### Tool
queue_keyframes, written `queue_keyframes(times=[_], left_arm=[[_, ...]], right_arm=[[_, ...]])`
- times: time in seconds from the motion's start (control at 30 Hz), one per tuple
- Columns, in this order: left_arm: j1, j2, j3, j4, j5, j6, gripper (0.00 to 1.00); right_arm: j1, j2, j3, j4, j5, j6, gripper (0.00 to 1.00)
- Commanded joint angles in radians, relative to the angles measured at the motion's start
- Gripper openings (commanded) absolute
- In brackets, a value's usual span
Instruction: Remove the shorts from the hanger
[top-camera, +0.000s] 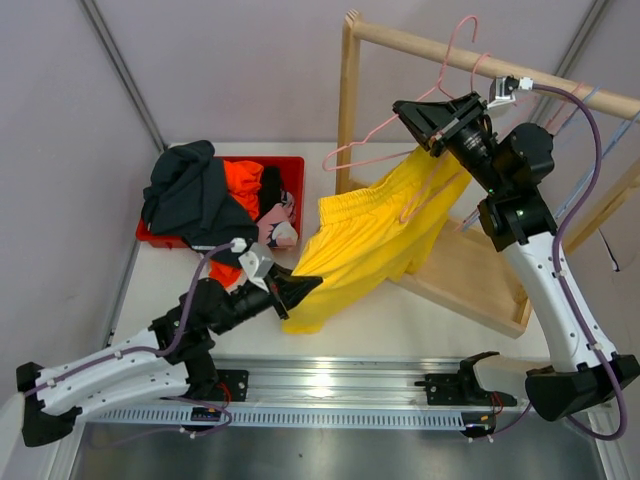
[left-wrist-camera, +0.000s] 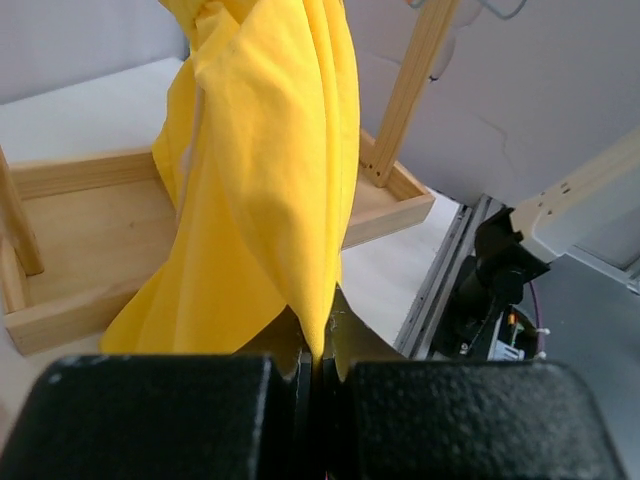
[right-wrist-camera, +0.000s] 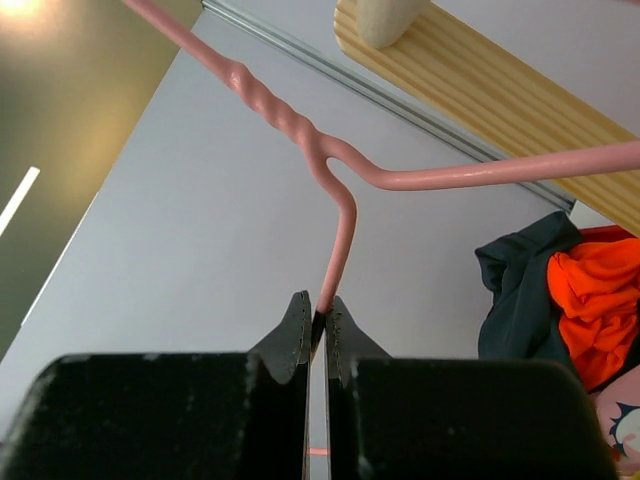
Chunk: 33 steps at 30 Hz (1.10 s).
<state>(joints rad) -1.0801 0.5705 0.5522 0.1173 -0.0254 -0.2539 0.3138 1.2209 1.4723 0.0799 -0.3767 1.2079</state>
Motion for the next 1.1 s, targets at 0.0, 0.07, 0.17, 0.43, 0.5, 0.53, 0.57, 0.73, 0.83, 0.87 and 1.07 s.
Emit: queue_keyframes(times=[0.0,0.07,0.17,0.43,0.5,0.53,0.57,0.73,0.83,0.87,1.07], left_arm=[[-0.017,0.072,0.020,0.083,-0.047,-0.016,0.00],[-0.017,0.129,0.061,0.094,-0.079,-0.012,0.00],[-0.017,0.239,0.155,0.104,-0.137,0.010,0.00],[0.028,0.641,0.559,-0.057,-0.306,0.105,0.00],[0.060,0.721,0.610,-0.050,-0.257,0.100,0.00],[0.087,0.739,0.635,-0.045,-0.243,0.100,0.00],[0.095,0.768,0.649,-0.038,-0.232,0.097,0.00],[0.123,0.802,0.700,-0.008,-0.286,0.104,0.00],[0.128,0.796,0.701,-0.005,-0.321,0.097,0.00],[0.128,0.787,0.690,-0.007,-0.327,0.088,0.00],[0.118,0.585,0.520,-0.011,-0.352,0.051,0.00]], right_arm=[[-0.029,0.002,0.048,0.158,0.019,-0.010,0.00],[0.002,0.003,0.043,0.172,0.012,0.010,0.00],[0.065,0.003,0.049,0.172,0.019,0.005,0.00],[0.165,-0.014,0.020,0.211,0.048,0.099,0.00],[0.186,-0.027,0.000,0.221,0.064,0.181,0.00],[0.192,-0.035,-0.010,0.222,0.074,0.212,0.00],[0.209,-0.044,-0.039,0.230,0.108,0.241,0.00],[0.271,-0.092,-0.139,0.331,0.215,0.454,0.00],[0.298,-0.083,-0.162,0.412,0.257,0.507,0.00],[0.298,-0.077,-0.165,0.425,0.268,0.510,0.00],[0.239,-0.028,-0.098,0.368,0.309,0.377,0.00]])
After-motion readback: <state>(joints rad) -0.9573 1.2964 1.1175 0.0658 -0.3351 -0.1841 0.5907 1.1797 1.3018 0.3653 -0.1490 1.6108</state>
